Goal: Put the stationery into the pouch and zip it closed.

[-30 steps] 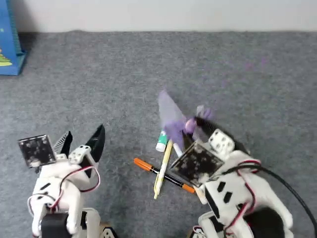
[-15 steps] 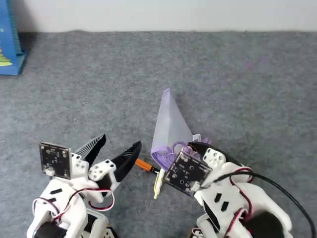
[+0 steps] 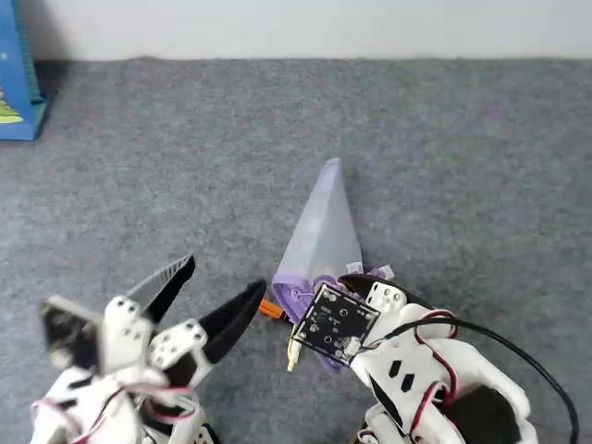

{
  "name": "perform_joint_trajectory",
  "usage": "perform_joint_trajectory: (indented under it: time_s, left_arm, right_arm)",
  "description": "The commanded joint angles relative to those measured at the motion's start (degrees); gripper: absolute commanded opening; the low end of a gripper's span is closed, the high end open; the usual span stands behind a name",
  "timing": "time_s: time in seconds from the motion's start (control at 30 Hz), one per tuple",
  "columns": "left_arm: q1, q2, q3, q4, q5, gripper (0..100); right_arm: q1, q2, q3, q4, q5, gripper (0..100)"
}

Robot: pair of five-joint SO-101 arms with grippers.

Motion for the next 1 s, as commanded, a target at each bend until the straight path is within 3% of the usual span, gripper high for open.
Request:
perform_joint_trajectory:
  time_s: [0.0,0.1,0.5,0.7,0.97]
  left_arm:
    - [2.99,0.09,-4.44,4.04,-2.90,31]
    - [5.36,0.18,-1.54,3.16,-5.01,31]
    - [5.27,0.44,14.64,-13.27,-6.42,31]
    - [5.36,0.44,17.19,-16.09,-6.42,30]
    - [5.63,0.44,17.71,-16.18,-11.25,11]
  right_arm:
    - [0.57,-0.04,-0.35,-0.57,-0.70,0.9]
    - [0.48,-0.04,-0.44,-1.27,-1.76,0.9]
    - [0.22,-0.04,-0.44,0.04,-2.64,0.9]
    - [-4.35,-0.04,-0.44,2.68,-2.73,0.9]
    - [-4.44,-0.04,-0.44,2.95,-2.73,0.9]
